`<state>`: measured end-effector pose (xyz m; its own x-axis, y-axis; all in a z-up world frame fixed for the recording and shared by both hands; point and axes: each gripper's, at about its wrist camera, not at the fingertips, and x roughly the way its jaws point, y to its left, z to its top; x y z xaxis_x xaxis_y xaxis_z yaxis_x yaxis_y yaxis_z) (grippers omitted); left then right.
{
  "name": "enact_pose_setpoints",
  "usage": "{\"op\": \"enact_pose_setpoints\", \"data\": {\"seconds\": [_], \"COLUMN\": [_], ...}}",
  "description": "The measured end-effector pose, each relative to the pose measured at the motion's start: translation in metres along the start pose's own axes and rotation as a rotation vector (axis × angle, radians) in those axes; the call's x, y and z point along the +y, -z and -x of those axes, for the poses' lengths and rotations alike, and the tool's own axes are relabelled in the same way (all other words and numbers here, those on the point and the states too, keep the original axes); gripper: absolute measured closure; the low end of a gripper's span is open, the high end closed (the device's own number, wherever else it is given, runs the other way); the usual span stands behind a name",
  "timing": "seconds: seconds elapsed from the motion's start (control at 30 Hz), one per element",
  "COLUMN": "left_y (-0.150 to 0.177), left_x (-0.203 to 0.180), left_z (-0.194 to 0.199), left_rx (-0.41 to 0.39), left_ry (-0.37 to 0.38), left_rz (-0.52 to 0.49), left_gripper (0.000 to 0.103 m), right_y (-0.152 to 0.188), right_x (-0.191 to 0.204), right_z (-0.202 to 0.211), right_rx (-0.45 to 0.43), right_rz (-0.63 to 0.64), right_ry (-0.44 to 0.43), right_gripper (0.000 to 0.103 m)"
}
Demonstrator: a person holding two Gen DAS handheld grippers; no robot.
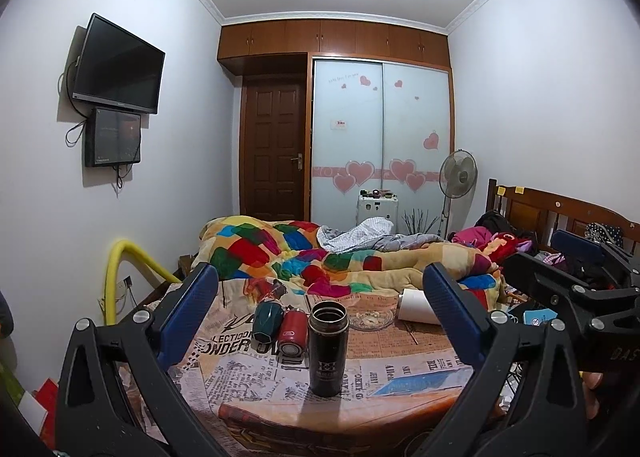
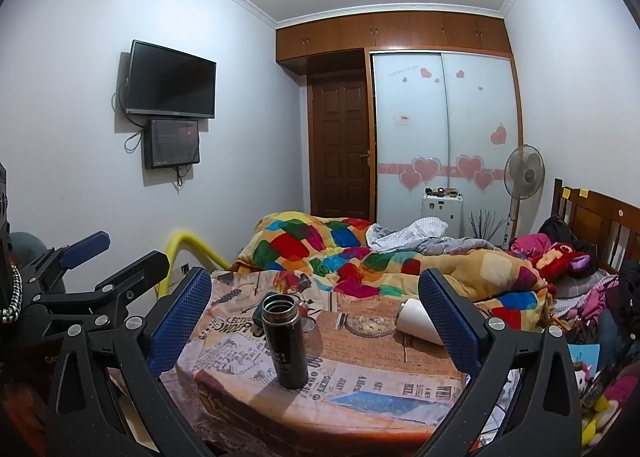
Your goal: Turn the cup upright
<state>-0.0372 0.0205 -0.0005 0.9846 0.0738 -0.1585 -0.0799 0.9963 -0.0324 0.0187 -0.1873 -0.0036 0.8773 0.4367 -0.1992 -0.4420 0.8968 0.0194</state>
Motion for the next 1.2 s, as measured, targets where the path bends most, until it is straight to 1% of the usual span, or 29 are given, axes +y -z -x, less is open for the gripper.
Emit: {"op": "enact_pose_setpoints", "data": {"seconds": [0.73, 1.2], "left_y": [0.001, 0.0011], "left_x": [-0.0028, -0.0058], "left_z": [-0.0036, -0.0046], "left_rx": [-0.002, -0.004], "left_ry": [-0.002, 0.02], "left_rz": [-0.002, 0.007], "left_gripper": [0.0, 0.0], "right_y": [-0.0011, -0.0046], "right_x": [-0.0005, -0.0033], "right_z": [0.0005, 0.0039], "right_rx": [-0.001, -0.004], "right_rz": [0.001, -0.001], "right_ry": [0.004, 0.011], "right_gripper": [0.0, 0.0]}}
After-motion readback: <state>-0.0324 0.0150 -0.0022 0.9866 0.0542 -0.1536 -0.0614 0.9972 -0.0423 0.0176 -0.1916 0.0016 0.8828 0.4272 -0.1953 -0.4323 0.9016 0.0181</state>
